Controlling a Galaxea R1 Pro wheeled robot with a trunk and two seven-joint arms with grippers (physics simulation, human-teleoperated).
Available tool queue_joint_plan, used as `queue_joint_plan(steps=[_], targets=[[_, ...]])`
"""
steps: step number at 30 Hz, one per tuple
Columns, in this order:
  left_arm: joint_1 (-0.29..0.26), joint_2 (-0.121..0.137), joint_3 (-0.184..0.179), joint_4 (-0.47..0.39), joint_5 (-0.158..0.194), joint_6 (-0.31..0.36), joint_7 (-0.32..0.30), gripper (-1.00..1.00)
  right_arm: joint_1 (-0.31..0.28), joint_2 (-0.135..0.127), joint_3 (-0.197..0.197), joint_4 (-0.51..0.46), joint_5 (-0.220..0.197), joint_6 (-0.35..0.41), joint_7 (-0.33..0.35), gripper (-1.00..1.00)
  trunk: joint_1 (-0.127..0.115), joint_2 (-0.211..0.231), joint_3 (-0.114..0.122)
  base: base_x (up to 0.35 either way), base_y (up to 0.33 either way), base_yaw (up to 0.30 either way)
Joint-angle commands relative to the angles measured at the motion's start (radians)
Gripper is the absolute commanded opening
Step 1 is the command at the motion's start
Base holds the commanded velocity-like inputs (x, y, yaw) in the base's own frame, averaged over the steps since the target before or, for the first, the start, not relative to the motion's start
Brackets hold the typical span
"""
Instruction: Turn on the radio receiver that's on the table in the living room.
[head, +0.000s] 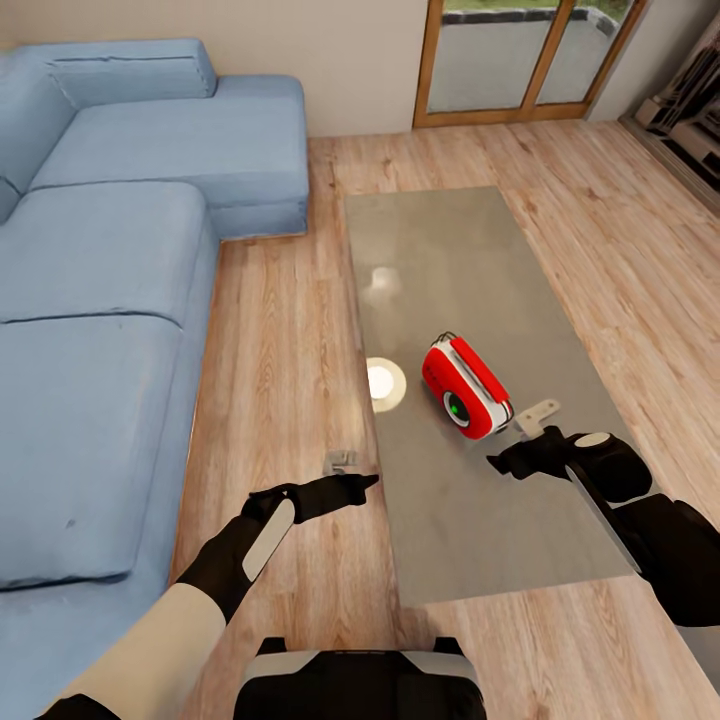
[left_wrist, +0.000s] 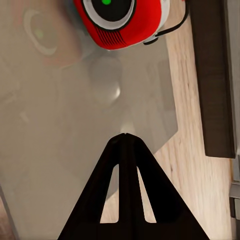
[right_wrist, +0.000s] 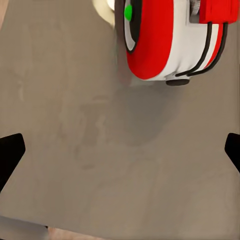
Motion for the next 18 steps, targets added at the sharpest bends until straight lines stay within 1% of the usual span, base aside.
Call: queue_joint_plan(steps=[1,18], targets=[[0.0,0.0,0.0,0.0,0.0,0.0,0.0,-1.0,0.0,0.0,0.0,0.0,0.0,0.0,0.0,1.0,0.0,0.0,0.002,0.0,0.0,0.0],[0.0,-0.003,-0.007,0.002,-0.001,0.0,-0.001,-1.0,0.0,-0.003,-0.006,-0.001,0.0,0.0,-0.001,1.0,0.0,0.0,0.028,0.0,0.0,0.0]])
